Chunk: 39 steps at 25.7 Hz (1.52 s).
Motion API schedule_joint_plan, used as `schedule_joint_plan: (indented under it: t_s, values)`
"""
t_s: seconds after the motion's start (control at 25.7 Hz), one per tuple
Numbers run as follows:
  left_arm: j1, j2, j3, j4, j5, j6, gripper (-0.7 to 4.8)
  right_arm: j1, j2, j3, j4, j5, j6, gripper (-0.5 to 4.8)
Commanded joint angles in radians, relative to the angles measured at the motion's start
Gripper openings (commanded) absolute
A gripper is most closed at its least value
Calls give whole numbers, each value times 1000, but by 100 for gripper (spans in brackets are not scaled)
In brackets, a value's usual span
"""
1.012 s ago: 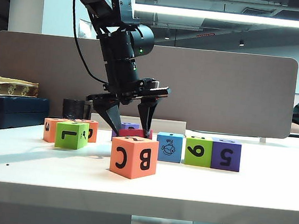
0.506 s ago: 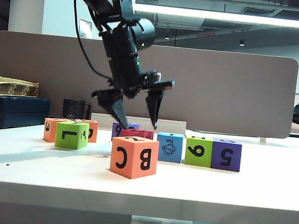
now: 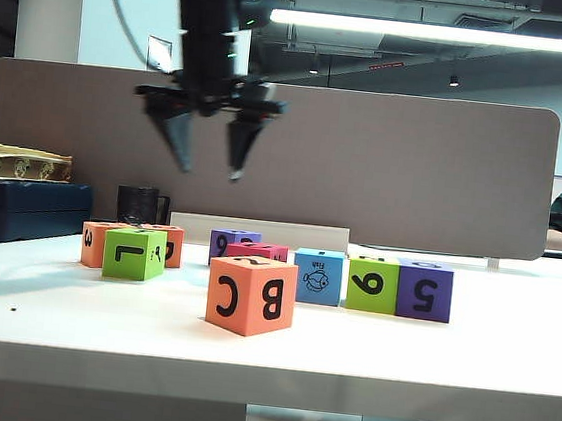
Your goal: Select the appropriate blocks from the scattered letter blocks on the table and arrange them in a row to spell out "TURING".
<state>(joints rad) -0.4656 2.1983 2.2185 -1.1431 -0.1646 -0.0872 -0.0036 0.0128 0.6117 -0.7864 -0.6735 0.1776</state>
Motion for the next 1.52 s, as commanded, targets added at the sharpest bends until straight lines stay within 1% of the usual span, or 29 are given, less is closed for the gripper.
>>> schedule_joint_plan:
  t_s: [0.04,0.12,0.16,0.19,0.23,0.27,0.31,0.35,0.54,0.58,0.66,0.78,1.01,1.09,1.13,1.25,1.28,1.36,1.52]
  values:
    - [53,-3,-1,-61,12,-27,345,0,-10,3,1,2,-3,-1]
    - [75,-3,-1,-75,13,-48,350,0,-10,3,1,2,-3,-1]
    - [95,-3,-1,-90,45,-57,388,0,-10,3,1,2,-3,-1]
    - [106,-3,-1,-96,75,-66,414,0,-10,3,1,2,-3,-1]
    - [114,-3,-1,-98,99,-72,424,0,-10,3,1,2,-3,-1]
    - [123,1,-2,-100,126,-83,447,0,-10,3,2,2,-3,-1]
    - [134,2,-3,-104,144,-83,455,0,-10,3,1,2,-3,-1]
    - [135,10,-3,-105,142,-84,466,-1,-10,3,1,2,-3,-1]
    - [138,71,-3,-116,129,-81,466,-1,-10,3,1,2,-3,-1]
    - [138,89,-3,-121,96,-81,466,-1,-10,3,2,2,-3,-1]
    - [138,105,-3,-121,62,-81,466,-1,-10,3,2,2,-3,-1]
    - [138,119,-3,-119,52,-81,457,-1,-10,3,2,2,-3,-1]
    - [141,150,-6,-115,56,-81,456,-1,-10,3,2,2,-3,-1]
    - [141,151,-6,-110,80,-82,447,-1,-10,3,2,3,-4,-1]
    - [141,151,-6,-105,116,-81,424,-1,-10,3,2,4,-6,-1]
    - [141,151,-6,-105,174,-81,425,-1,-10,3,2,25,-6,-1]
    - [141,151,-6,-105,211,-81,425,-1,-10,3,2,25,-6,-1]
    - [140,151,-6,-106,242,-81,425,-1,-10,3,2,25,-6,-1]
    - [140,151,-6,-105,260,-76,425,-1,-10,3,2,25,-6,-1]
